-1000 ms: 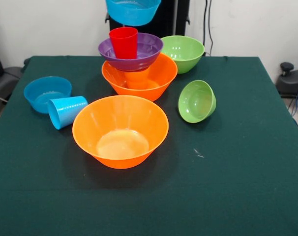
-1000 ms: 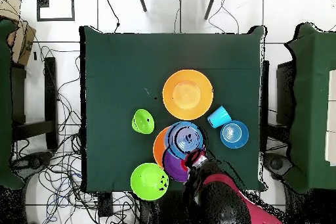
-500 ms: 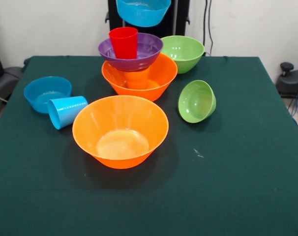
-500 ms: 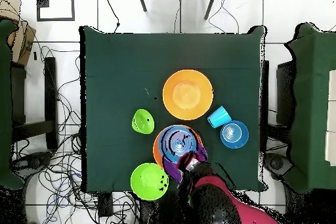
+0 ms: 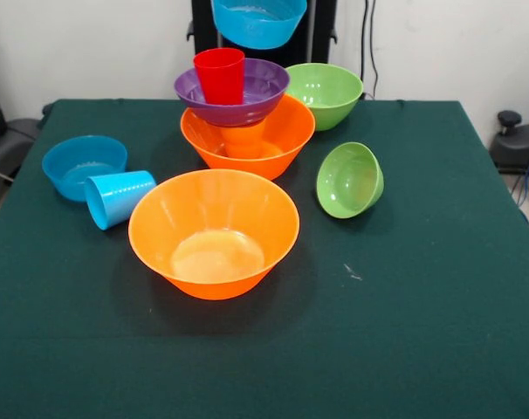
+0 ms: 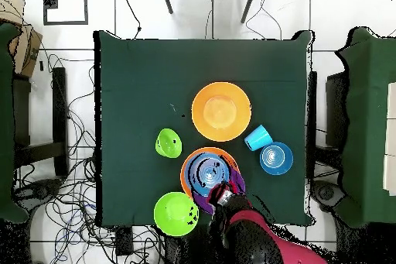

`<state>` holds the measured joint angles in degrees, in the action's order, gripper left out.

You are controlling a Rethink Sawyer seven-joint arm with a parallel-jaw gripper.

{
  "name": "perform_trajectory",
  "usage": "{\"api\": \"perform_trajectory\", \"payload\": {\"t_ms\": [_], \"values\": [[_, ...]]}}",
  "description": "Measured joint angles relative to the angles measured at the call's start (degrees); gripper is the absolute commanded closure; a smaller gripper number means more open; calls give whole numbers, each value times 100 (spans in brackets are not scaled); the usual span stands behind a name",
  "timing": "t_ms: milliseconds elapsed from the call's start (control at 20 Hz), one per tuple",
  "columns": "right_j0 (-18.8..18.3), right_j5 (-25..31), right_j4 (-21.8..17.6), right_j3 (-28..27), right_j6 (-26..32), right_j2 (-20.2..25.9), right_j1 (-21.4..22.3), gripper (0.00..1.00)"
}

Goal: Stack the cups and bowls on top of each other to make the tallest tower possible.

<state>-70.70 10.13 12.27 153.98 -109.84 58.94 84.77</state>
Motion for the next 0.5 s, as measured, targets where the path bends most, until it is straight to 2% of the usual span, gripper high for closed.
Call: {"api": "perform_trajectory", "payload": {"t_ms": [500], "values": [[-240, 0, 0, 3, 0, 322, -146, 100]]}}
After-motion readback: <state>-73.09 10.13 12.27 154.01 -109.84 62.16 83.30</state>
